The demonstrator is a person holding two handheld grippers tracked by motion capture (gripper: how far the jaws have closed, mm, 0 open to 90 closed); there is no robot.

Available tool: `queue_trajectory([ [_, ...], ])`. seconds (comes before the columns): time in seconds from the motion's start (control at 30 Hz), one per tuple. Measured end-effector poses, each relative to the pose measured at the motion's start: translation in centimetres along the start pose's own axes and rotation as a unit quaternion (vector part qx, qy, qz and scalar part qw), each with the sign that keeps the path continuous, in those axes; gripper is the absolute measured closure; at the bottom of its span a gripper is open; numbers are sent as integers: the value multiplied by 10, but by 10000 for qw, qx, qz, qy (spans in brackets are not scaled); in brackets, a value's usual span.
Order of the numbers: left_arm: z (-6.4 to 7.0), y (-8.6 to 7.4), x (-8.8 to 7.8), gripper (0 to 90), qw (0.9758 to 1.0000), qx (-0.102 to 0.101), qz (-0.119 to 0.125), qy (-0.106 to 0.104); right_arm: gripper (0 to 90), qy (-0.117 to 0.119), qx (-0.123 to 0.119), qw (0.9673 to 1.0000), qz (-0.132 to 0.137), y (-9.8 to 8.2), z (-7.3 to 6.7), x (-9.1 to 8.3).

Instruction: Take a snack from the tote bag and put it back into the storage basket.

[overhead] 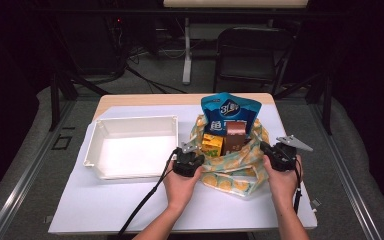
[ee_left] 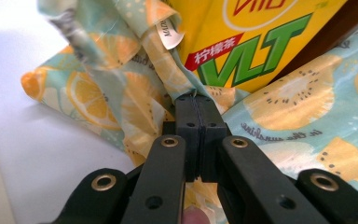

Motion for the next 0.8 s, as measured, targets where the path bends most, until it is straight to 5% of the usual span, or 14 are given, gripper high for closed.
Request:
queue_trajectory([
  [0.03, 1, 0, -1, 892, 10000, 7, 10, 0, 834, 149, -5, 9998, 94, 2, -1, -1],
  [0.07, 1, 1, -2, 891, 10000, 7, 46, -1, 800, 561, 40, 9981, 233, 3, -3, -1],
  [0.13, 2, 2, -3, 888, 9999, 21, 100, -13, 653, 743, 85, 9963, 414, 9, -10, -6],
  [0.3, 6, 3, -6, 873, 9998, 30, 206, -12, 445, 733, 256, 9951, 607, 14, -21, -7],
  [0.33, 7, 4, -6, 868, 9997, 37, 254, 8, 356, 645, 341, 9958, 549, 14, -27, -1],
  [0.43, 8, 5, -8, 866, 9996, 92, 277, 0, 299, 565, 375, 9969, 396, 11, -32, 7],
  [0.53, 8, 5, -9, 866, 9995, 114, 285, -4, 349, 309, 318, 9989, 152, 4, -34, 18],
  [0.63, 9, 6, -10, 872, 9995, 94, 305, -33, 652, 85, 163, 9997, -155, -2, -31, 21],
  [0.73, 10, 7, -12, 879, 9992, 91, 376, -42, 876, -92, 42, 9998, -180, -2, -24, 18],
  [0.8, 11, 8, -15, 883, 9989, 115, 444, -47, 891, -88, 26, 9998, -163, -2, -23, 17],
])
Point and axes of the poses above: each handheld gripper's, and its own axes: x roughly forward along the jaws, y roughly out of its top, z roughly to its right, the point moved 2 cm from there along x, roughly forward along the jaws, and after that the axes turned 12 degrees about x, right-handed, at the moved point
